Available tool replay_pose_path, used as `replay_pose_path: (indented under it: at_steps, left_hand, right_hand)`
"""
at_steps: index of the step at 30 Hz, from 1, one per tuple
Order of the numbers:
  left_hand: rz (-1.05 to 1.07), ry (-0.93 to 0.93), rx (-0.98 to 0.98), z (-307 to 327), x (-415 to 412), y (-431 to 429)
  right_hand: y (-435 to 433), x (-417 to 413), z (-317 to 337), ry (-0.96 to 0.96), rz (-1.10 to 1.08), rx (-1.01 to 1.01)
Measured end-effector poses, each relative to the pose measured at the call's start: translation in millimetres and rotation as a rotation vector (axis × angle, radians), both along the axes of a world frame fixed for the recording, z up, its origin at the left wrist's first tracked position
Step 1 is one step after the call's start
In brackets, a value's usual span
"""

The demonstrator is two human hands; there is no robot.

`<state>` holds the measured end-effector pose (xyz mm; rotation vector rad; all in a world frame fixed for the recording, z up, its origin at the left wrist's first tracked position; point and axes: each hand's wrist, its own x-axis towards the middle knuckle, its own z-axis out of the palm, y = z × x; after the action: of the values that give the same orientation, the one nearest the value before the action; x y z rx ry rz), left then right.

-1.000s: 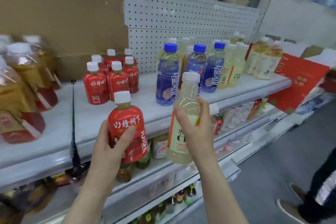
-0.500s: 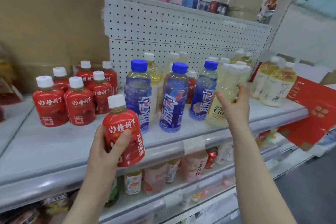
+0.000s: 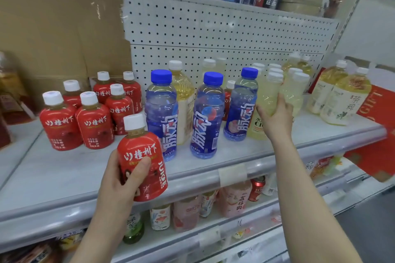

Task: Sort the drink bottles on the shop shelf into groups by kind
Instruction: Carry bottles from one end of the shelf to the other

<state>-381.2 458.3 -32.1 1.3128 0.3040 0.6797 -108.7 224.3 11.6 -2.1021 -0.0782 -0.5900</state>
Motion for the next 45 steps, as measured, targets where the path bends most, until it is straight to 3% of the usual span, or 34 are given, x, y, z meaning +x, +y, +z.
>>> replay_pose_path:
  at_steps: [4, 8, 19, 25, 29, 38, 45]
  left_hand:
    - [-0.004, 0.015, 0.008, 1, -1, -3]
    - [0.014, 0.005, 0.015, 3, 0, -7]
    - [0.034, -0.003, 0.026, 2, 1, -4]
    - [0.025, 0.001, 0.058, 5, 9, -5]
    - [0.032, 0.005, 0.045, 5, 9, -4]
    - [0.043, -0.019, 0.050, 4, 13, -8]
    - [0.079, -0.031, 0.022, 4, 2, -3]
  right_hand:
    - [23, -20, 16, -0.326, -0.080, -0.149]
    - [54, -19, 27, -0.113, 0.044, -0.266]
    - [55, -55, 13, -0.118, 0.336, -0.085]
    - [63, -65, 11, -0.119, 0.359, -0.015]
    - [61, -68, -3, -0.023, 0.418, 0.105]
    - [68, -69, -6, -0.053, 0.498, 0.093]
    - [48, -82, 14, -0.188, 0.335, 0.176]
